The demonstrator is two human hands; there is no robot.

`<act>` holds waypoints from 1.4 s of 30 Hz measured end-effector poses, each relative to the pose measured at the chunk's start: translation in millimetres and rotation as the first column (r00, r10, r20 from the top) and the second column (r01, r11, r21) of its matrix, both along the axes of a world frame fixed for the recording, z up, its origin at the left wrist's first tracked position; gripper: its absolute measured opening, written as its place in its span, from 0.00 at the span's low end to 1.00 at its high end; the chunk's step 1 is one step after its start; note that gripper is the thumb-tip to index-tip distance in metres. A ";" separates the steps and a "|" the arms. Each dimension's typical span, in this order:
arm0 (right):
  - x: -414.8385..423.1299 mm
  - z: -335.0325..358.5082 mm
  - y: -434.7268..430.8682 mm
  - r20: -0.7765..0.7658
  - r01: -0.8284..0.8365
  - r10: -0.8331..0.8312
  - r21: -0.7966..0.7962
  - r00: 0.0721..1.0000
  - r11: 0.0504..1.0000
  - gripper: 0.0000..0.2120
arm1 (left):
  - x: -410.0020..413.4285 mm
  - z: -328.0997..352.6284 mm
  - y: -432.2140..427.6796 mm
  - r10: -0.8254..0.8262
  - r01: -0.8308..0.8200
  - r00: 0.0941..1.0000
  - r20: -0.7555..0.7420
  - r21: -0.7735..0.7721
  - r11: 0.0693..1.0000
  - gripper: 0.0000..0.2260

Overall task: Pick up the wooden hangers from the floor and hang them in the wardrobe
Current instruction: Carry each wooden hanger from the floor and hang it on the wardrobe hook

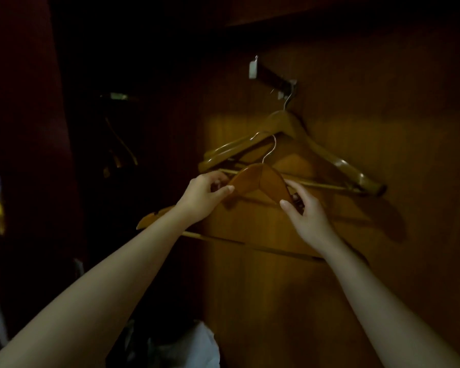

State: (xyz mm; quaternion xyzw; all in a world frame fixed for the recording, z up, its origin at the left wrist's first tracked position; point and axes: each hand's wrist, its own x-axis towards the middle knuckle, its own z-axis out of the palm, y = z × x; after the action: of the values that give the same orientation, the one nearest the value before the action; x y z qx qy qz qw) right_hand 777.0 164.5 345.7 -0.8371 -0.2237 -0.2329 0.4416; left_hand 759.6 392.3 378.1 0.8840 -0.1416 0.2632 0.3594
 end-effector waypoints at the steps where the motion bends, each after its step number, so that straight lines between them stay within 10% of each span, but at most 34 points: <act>1: 3.8 10.5 -2.2 0.027 0.023 -0.024 0.017 0.999 1.000 0.21 | 8.5 11.3 -3.5 0.005 -0.005 1.000 0.027 0.008 1.000 0.10; 12: 43.7 105.8 -16.2 0.198 0.196 -0.207 0.071 0.958 0.978 0.24 | 77.8 92.7 -33.1 0.008 -0.054 0.955 0.296 0.148 0.988 0.19; 42: 113.9 144.5 -1.2 0.116 0.436 -0.426 -0.078 0.897 0.897 0.23 | 189.0 101.8 -35.9 0.013 -0.035 0.989 0.150 0.146 0.989 0.22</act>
State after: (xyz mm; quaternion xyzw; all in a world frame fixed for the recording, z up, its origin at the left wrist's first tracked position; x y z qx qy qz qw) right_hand 890.8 163.3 490.3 -0.8751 -0.0653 -0.3531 0.3245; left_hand 948.6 356.4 479.9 0.8879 -0.1766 0.3213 0.2779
